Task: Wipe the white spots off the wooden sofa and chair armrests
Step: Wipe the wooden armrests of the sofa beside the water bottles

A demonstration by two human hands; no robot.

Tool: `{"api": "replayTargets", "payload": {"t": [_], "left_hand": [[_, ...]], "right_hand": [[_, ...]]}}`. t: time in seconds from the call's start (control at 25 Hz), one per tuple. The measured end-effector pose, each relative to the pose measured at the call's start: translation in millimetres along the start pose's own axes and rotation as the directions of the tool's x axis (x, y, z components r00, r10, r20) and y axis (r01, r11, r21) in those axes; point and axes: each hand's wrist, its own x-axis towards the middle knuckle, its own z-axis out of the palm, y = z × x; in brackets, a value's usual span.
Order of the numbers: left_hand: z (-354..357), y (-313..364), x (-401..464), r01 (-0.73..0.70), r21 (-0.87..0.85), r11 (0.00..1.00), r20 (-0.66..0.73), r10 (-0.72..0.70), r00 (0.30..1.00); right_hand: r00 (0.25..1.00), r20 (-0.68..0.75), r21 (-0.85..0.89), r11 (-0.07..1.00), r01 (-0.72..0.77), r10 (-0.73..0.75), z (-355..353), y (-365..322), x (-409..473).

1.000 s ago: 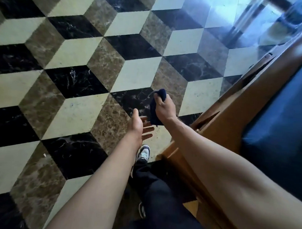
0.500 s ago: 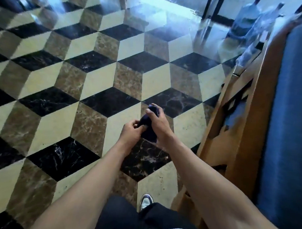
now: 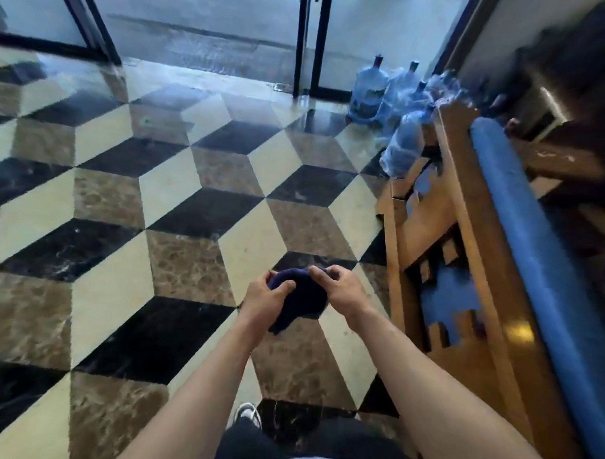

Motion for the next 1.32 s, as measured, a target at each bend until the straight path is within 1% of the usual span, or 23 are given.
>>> {"api": "replayTargets", "payload": {"t": [0.12,0.2,0.28,0.4,0.48,0.6,0.72,0.84,0.96,1.0,1.08,1.2,1.32], "left_hand": [[3,54,79,-0.079,0.081,0.994,0.117,0.069,0.991],[25,90,135,-0.085,0.101,0.991,0.196,0.064,0.979],[55,126,186,-0.016,0.079,0.997,0.271,-0.006,0.963],[98,174,264,0.115,-0.039,0.993,0.379,-0.092,0.921],[127,207,321,0.175,-0.057,0.983,0.394,-0.139,0.909],[155,250,393,0.270,0.024,0.963,0.336,-0.262,0.904],[182,289,458,0.274,0.119,0.954,0.306,-0.298,0.904],[216,319,537,0.277,0.143,0.950,0.320,-0.309,0.896],[256,339,616,0.274,0.203,0.940,0.359,-0.332,0.872],[270,345,644,0.257,0.237,0.937,0.386,-0.334,0.860],[297,358,699,0.216,0.304,0.928,0.443,-0.338,0.830],[346,391,768,0.095,0.447,0.890,0.549,-0.357,0.756],[407,415,812,-0.065,0.576,0.815,0.627,-0.389,0.675]], "right_hand": [[0.990,-0.136,0.033,0.999,0.024,-0.019,-14,-37,56],[0.968,-0.251,0.088,0.994,0.057,-0.033,-29,-56,103],[0.935,-0.351,0.160,0.982,0.102,-0.040,-51,-69,156],[0.882,-0.469,0.235,0.955,0.184,-0.054,-88,-93,246],[0.874,-0.482,0.264,0.943,0.204,-0.055,-115,-117,312],[0.875,-0.473,0.227,0.945,0.235,-0.104,-142,-164,390],[0.869,-0.478,0.175,0.956,0.236,-0.126,-170,-204,456],[0.881,-0.467,0.196,0.963,0.182,-0.072,-201,-229,527],[0.867,-0.497,0.217,0.970,0.112,0.011,-233,-239,592],[0.849,-0.526,0.221,0.972,0.078,0.051,-243,-243,615],[0.783,-0.602,0.257,0.966,0.007,0.154,-263,-249,656],[0.653,-0.699,0.349,0.936,-0.047,0.293,-295,-261,700],[0.520,-0.729,0.473,0.877,-0.086,0.444,-325,-253,728]]}}
